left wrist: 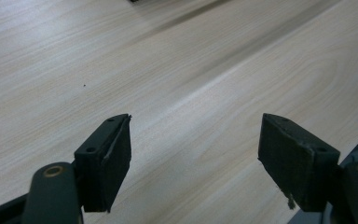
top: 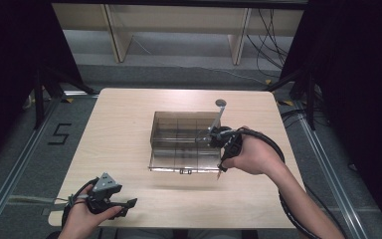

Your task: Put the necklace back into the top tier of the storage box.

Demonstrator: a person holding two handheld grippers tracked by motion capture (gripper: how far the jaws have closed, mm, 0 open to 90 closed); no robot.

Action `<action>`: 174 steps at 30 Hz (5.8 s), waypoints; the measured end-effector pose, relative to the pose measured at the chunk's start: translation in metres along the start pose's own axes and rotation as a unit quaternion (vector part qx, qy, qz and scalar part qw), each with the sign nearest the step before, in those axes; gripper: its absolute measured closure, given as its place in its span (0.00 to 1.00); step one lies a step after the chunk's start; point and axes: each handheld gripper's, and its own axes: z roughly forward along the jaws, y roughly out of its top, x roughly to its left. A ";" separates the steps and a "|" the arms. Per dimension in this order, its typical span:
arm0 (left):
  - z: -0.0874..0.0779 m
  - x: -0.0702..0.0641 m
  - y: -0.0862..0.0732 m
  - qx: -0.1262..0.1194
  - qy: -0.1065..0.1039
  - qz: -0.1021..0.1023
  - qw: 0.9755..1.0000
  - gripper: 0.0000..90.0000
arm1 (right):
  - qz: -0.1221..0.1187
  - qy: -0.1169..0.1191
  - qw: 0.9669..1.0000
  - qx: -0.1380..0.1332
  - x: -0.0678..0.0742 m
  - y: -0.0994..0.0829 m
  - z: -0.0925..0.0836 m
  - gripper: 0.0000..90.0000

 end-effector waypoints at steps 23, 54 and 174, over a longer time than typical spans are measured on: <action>-0.002 0.000 0.000 0.005 -0.004 0.009 1.000 0.29 | -0.004 0.000 1.000 -0.007 -0.005 0.009 -0.023 0.96; -0.001 -0.001 0.001 -0.002 0.000 0.003 1.000 0.29 | -0.006 -0.010 1.000 -0.010 -0.015 0.027 -0.037 0.96; -0.001 -0.001 0.000 -0.007 -0.002 -0.001 1.000 0.29 | 0.008 -0.005 1.000 0.013 -0.035 0.058 0.020 0.95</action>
